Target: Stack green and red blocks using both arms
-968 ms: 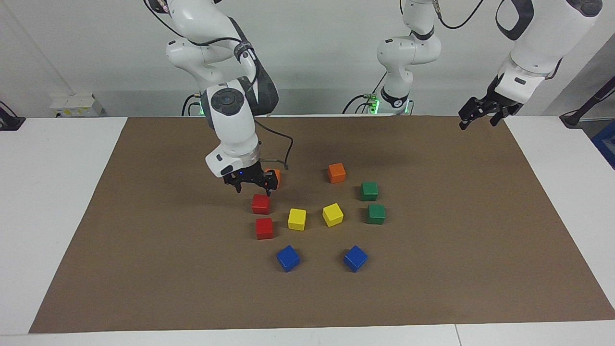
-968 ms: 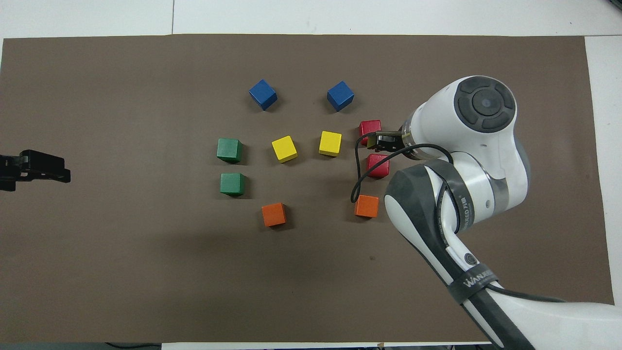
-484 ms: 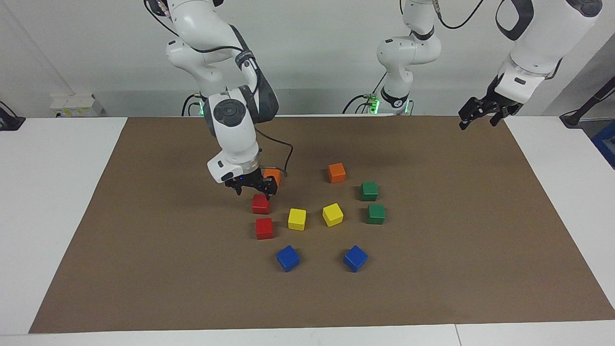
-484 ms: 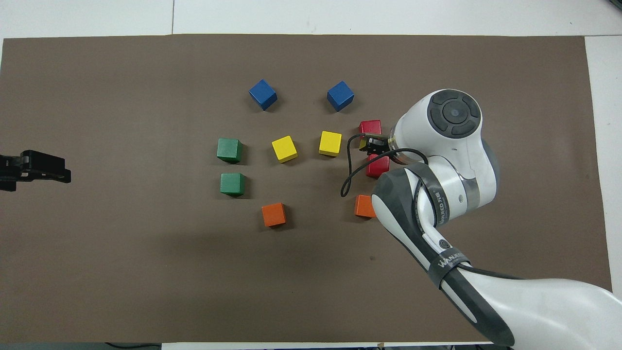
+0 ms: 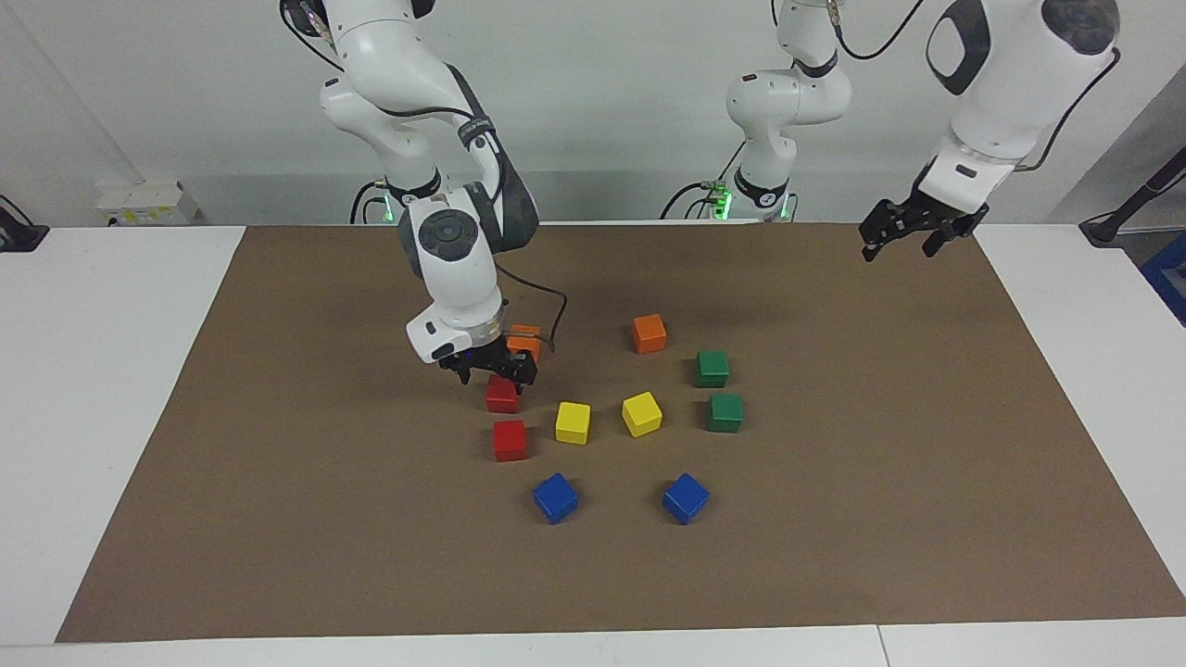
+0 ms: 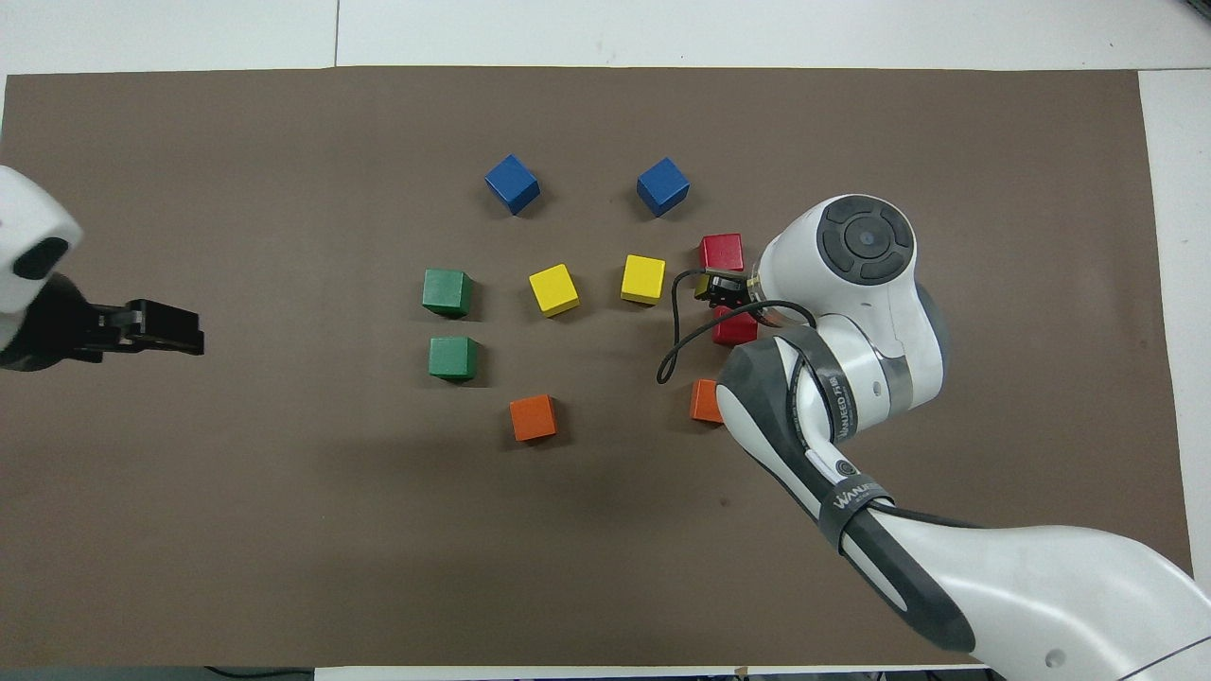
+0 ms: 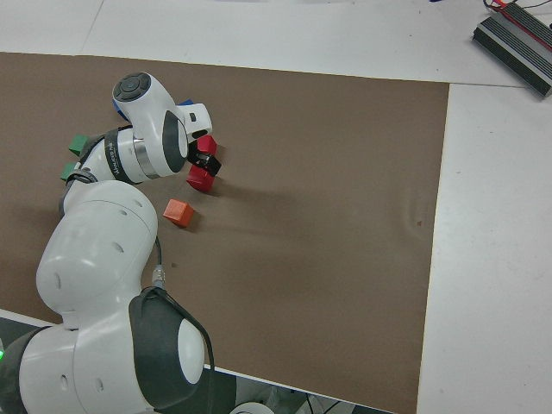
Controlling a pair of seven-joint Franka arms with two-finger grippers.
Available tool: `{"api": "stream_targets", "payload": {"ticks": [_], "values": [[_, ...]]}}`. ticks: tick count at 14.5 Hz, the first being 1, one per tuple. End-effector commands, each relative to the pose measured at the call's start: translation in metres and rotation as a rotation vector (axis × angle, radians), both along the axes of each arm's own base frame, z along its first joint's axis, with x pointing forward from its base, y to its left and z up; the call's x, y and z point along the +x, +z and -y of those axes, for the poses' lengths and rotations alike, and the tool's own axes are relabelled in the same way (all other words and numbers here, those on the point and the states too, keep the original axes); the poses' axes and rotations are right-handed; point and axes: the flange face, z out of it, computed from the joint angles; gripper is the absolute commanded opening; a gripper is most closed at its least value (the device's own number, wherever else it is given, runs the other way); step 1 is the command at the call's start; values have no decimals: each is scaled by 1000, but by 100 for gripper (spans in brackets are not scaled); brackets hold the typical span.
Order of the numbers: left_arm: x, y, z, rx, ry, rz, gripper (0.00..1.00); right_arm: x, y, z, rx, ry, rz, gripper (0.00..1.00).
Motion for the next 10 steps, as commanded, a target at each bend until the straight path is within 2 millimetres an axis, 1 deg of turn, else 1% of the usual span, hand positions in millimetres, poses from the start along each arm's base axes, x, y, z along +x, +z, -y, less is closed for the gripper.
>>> {"api": "stream_targets", "payload": {"ticks": [1, 2, 3, 4, 5, 6, 7, 8, 9, 10], "values": [[-20, -36, 46, -4, 2, 56, 100, 1, -13, -3, 6, -25, 4, 95], [-20, -51, 67, -11, 7, 77, 100, 2, -15, -4, 10, -24, 16, 95], [-20, -73, 92, -17, 2, 86, 100, 3, -19, -4, 11, -25, 16, 95], [-18, -96, 112, -22, 9, 90, 100, 3, -21, -4, 10, -27, 13, 95], [-15, -120, 131, -25, 5, 90, 100, 4, -24, -4, 13, -30, 19, 95], [-15, -134, 146, -26, -15, 87, 100, 2, -27, -7, 13, -27, 19, 95], [-16, -147, 148, -25, -26, 84, 100, 0, -30, -14, 15, -17, 23, 95], [-16, -153, 150, -32, -36, 101, 100, -2, -33, -15, 16, -26, 25, 95], [-15, -170, 157, -28, -46, 88, 100, -3, -35, -15, 16, -34, 26, 95], [-17, -187, 173, -27, -70, 80, 100, -5, -36, -18, 14, -28, 22, 92]]}}
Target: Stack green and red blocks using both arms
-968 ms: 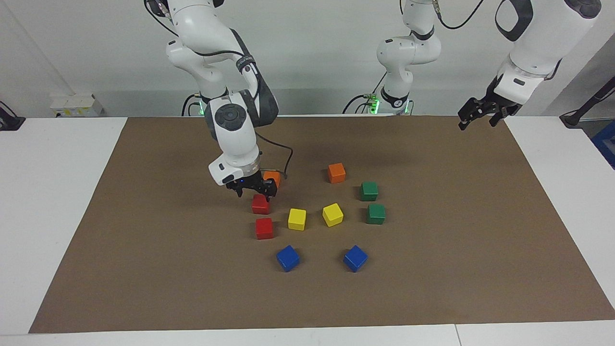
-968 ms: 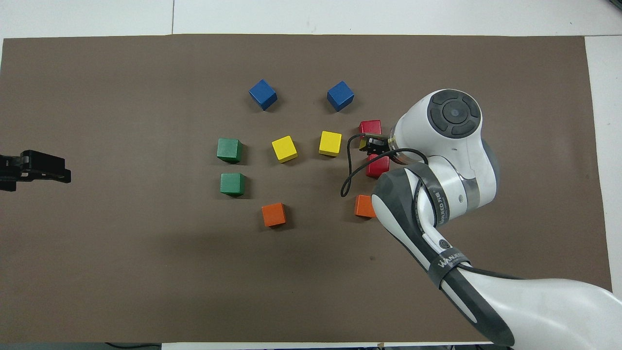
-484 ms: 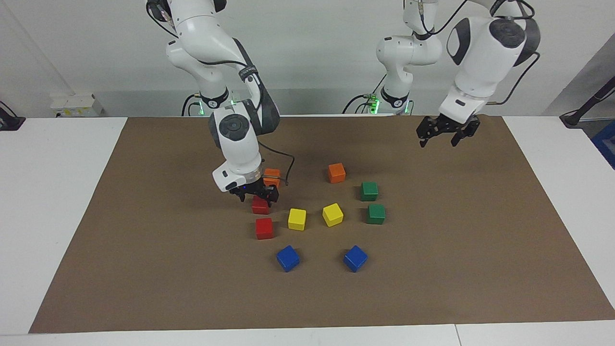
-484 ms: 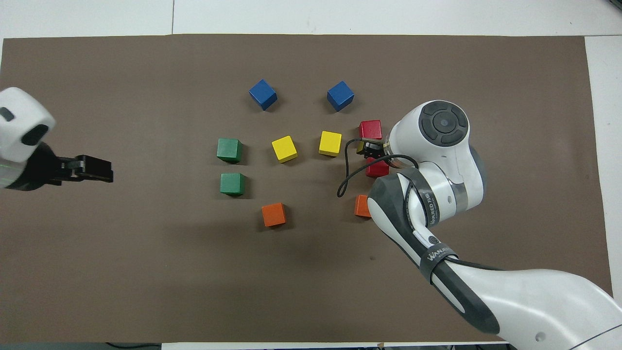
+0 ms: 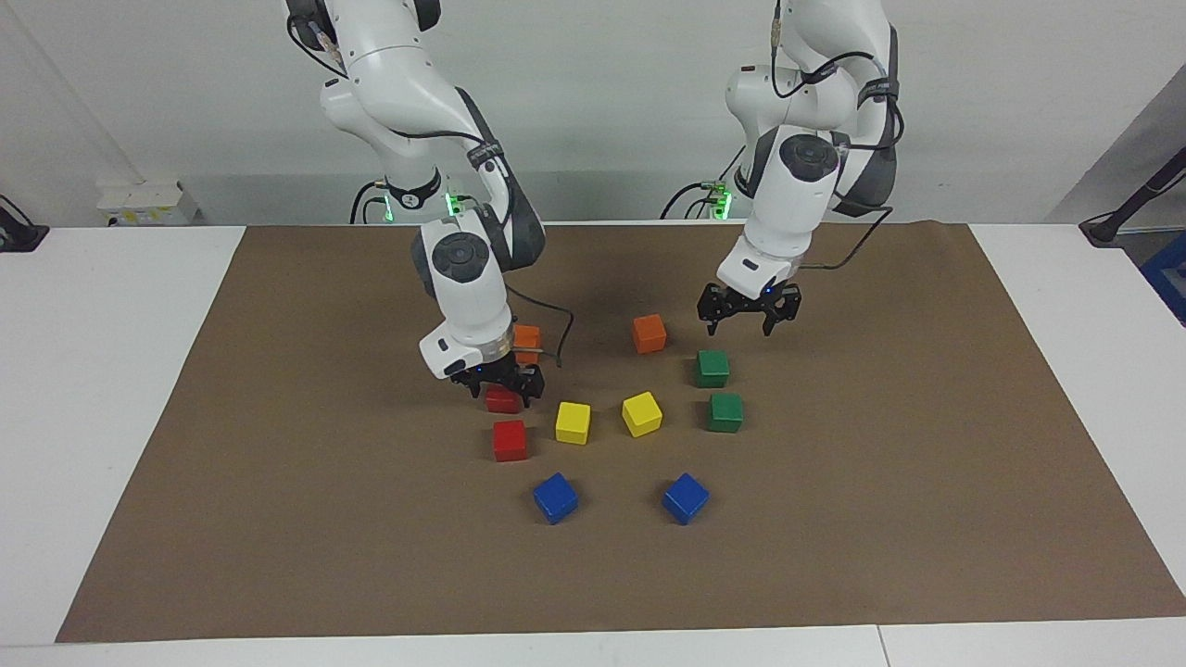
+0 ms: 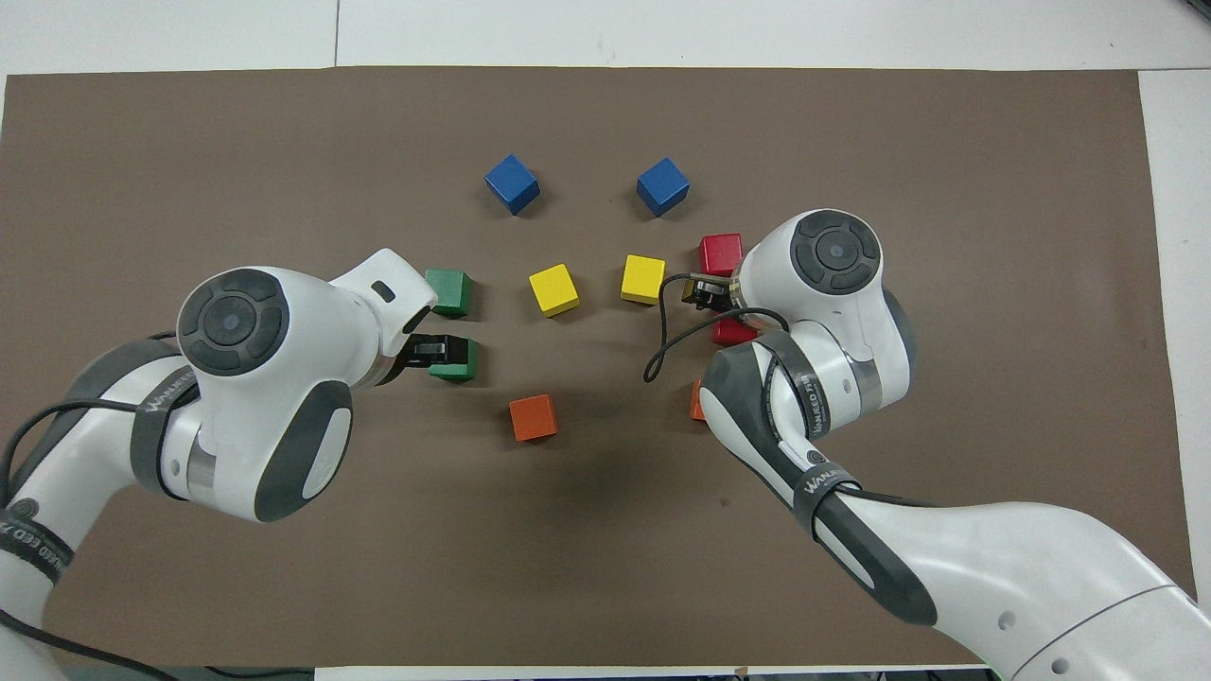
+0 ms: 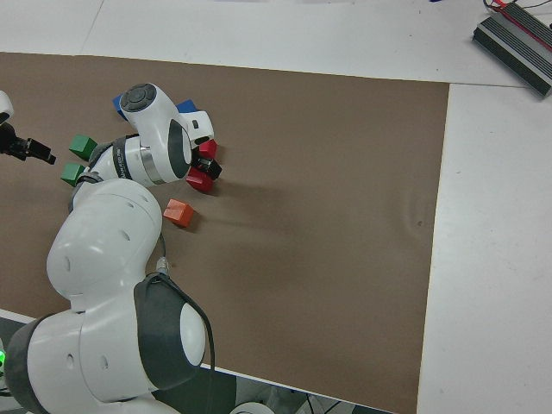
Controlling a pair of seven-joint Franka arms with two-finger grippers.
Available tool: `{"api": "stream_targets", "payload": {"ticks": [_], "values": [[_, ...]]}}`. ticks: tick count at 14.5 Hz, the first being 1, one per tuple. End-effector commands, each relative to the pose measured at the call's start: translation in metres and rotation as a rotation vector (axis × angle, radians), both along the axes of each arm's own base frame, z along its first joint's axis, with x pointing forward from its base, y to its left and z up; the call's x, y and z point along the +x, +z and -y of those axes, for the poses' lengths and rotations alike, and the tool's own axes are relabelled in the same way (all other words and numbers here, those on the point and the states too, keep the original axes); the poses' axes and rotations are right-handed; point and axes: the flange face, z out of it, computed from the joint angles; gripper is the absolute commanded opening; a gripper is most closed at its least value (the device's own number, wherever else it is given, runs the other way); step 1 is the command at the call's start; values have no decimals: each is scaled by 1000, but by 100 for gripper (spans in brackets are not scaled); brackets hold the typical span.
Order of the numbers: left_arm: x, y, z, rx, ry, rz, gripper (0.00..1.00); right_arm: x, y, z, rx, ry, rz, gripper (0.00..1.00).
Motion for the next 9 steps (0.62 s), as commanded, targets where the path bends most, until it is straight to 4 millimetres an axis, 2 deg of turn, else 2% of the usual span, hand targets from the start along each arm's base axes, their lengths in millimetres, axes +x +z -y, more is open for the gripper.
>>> {"api": "stream_targets", "payload": {"ticks": [1, 2, 3, 4, 5, 6, 8, 9], "values": [[1, -38, 20, -3, -28, 11, 100, -7, -6, -6, 4, -15, 6, 84], [1, -46, 20, -1, -34, 9, 100, -7, -6, -5, 3, -4, 5, 60], [1, -48, 21, -1, -44, 11, 100, -7, -6, -3, -2, 18, -1, 26], [2, -51, 20, 4, -74, 9, 100, -4, -4, 3, -5, 41, -4, 0], [3, -57, 20, 8, -106, 3, 100, 0, 2, 11, -7, 54, -5, 0], [3, -59, 20, 9, -122, 3, 100, 11, 16, 29, -13, 57, -18, 0], [6, -68, 21, 10, -122, -1, 100, 35, 67, 55, -16, 119, -55, 0], [7, -72, 22, 8, -121, 2, 100, 49, 92, 81, -15, 174, -54, 0]]}}
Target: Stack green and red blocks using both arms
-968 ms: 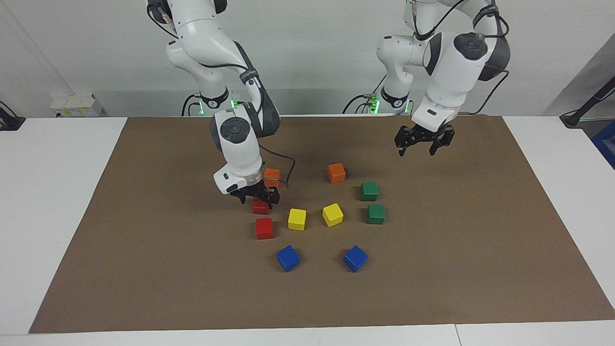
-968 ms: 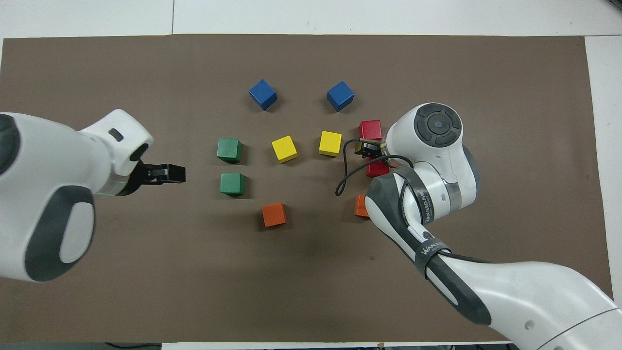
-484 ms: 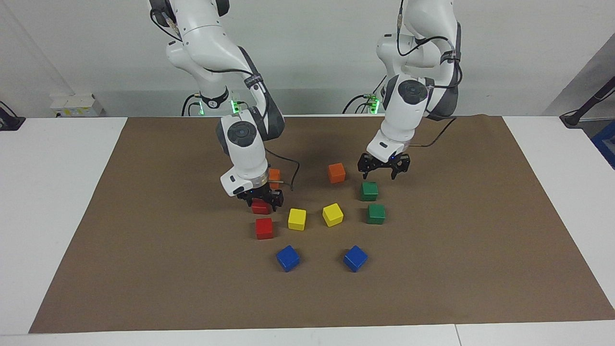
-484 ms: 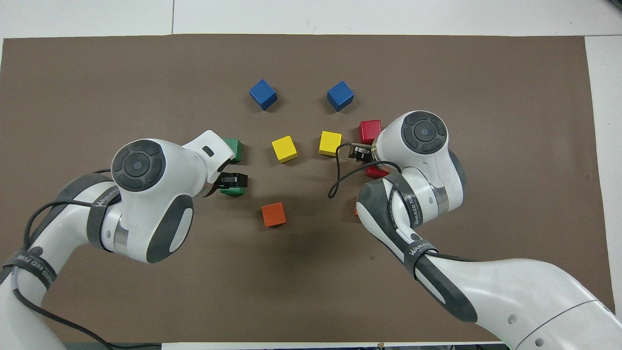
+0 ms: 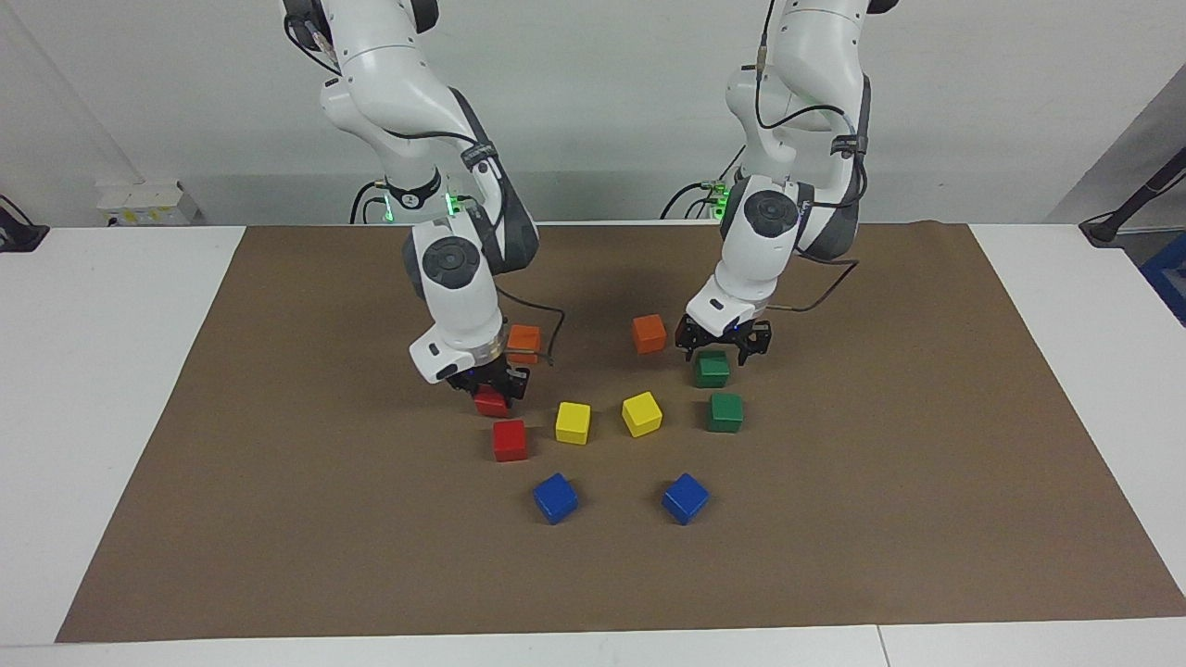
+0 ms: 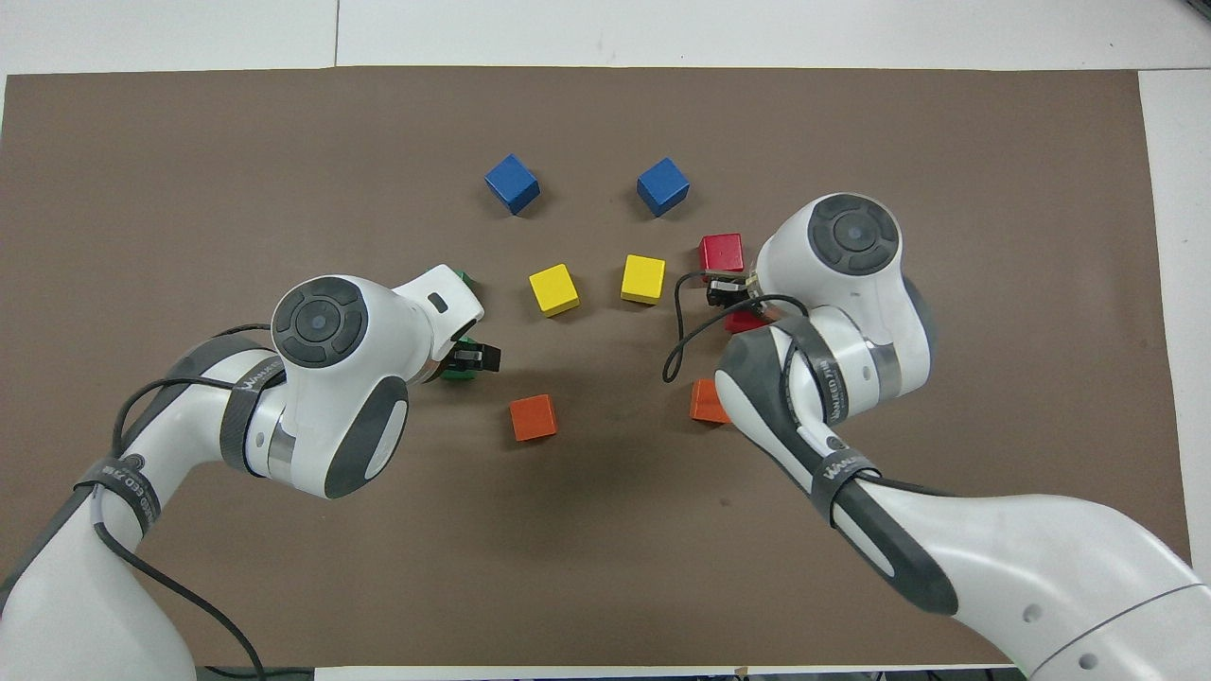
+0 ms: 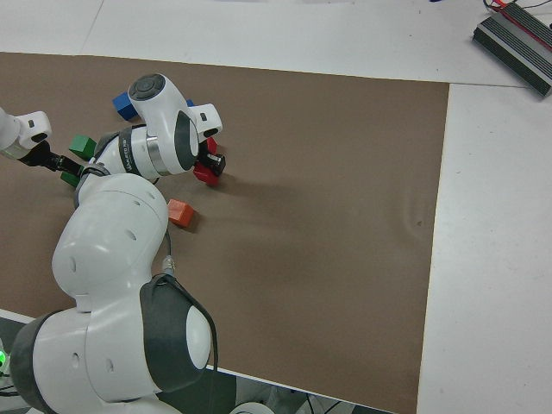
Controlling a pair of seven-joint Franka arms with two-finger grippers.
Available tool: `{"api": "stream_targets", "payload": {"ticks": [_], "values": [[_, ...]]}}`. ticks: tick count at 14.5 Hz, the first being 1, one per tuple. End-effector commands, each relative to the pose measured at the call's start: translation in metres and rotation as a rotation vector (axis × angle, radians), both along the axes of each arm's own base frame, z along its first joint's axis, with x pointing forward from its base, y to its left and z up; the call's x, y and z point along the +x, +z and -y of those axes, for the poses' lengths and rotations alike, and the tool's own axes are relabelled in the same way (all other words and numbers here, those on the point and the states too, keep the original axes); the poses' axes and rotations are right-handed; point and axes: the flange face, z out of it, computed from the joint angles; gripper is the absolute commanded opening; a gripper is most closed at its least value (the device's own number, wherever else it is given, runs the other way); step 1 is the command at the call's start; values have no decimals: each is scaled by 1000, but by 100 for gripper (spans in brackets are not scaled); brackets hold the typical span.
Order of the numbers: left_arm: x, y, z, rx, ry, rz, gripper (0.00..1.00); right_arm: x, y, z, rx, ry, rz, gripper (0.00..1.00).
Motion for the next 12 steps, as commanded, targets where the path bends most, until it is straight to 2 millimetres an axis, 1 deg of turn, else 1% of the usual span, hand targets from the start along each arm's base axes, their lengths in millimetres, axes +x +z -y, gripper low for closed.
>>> {"api": "stream_targets", "payload": {"ticks": [1, 2, 4, 6, 8, 9, 10, 11, 12], "values": [[2, -17, 3, 2, -23, 13, 100, 35, 71, 66, 16, 130, 6, 0], [1, -21, 6, 3, -29, 11, 100, 43, 74, 96, 18, 184, 19, 0], [1, -26, 10, 4, -35, 8, 100, 50, 67, 137, 15, 258, 43, 0], [1, -27, 10, 4, -33, 7, 100, 49, 58, 172, 9, 304, 44, 0], [0, -28, 9, 5, -32, 4, 100, 45, 42, 197, 7, 340, 48, 0], [-1, -28, 10, 9, -36, 2, 94, 43, 35, 201, 5, 342, 49, 0], [0, -29, 9, 12, -38, 1, 74, 41, 29, 201, 6, 341, 52, 0], [0, -29, 8, 15, -40, -1, 51, 39, 21, 201, 6, 339, 51, 0], [-1, -29, 9, 18, -42, -7, 36, 38, 14, 201, 6, 339, 52, 0]]}}
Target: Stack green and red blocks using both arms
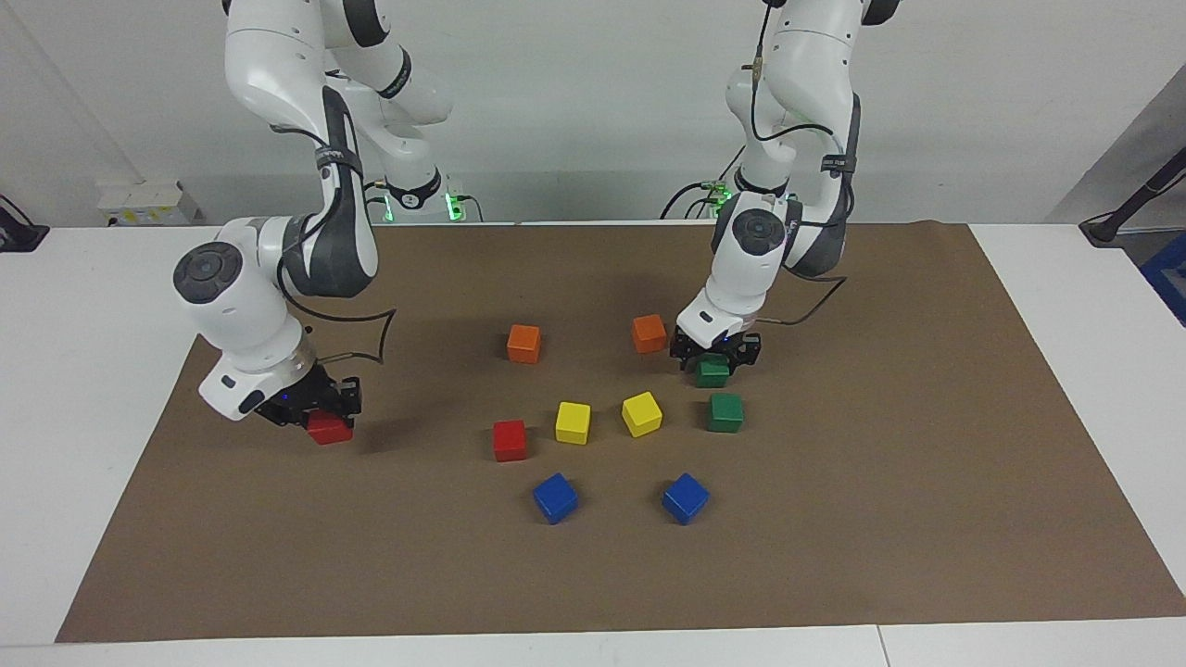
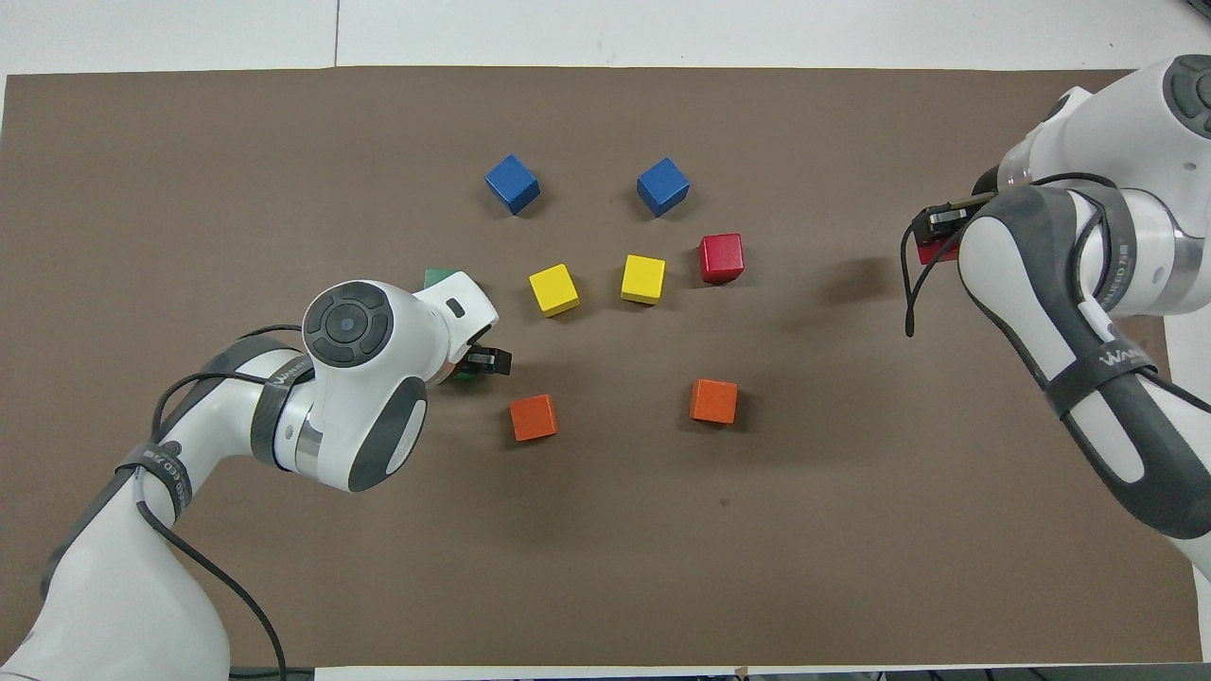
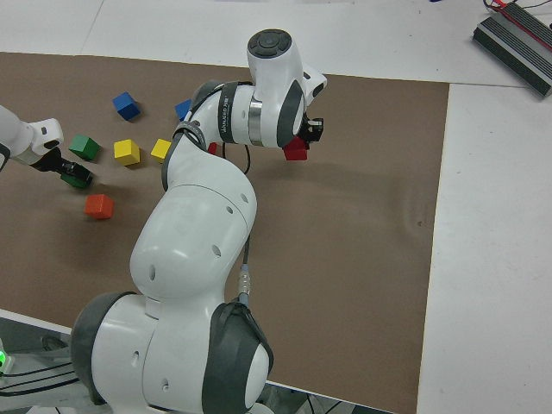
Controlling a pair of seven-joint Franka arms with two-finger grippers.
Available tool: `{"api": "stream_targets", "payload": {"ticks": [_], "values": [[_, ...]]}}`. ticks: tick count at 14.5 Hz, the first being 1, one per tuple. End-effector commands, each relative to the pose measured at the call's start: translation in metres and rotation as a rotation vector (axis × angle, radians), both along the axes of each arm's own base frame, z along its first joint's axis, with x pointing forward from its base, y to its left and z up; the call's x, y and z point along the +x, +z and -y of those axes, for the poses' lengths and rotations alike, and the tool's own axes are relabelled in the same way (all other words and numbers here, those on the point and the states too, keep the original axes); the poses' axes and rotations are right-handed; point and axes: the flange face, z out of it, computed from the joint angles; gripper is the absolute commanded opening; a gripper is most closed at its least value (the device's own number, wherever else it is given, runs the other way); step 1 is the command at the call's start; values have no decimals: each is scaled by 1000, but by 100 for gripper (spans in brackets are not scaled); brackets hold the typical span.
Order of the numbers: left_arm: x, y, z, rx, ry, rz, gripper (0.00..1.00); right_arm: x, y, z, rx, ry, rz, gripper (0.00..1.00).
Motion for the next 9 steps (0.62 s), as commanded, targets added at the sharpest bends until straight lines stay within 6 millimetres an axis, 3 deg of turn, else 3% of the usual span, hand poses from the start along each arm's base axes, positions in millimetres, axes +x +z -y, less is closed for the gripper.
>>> {"api": "stream_targets", "payload": {"ticks": [1, 2, 7, 9], "values": [[-1, -2, 0, 15, -21, 1, 17, -9, -16, -3, 5, 23, 11, 0], [-1, -2, -1, 16, -19, 0, 0, -9, -19, -2, 5, 22, 13, 0], [1, 4, -3, 14, -15, 4, 0, -15, -38, -3, 6, 25, 8, 0], [14, 38, -14, 21, 10, -13, 0, -19, -46, 5, 4, 18, 16, 0]]}}
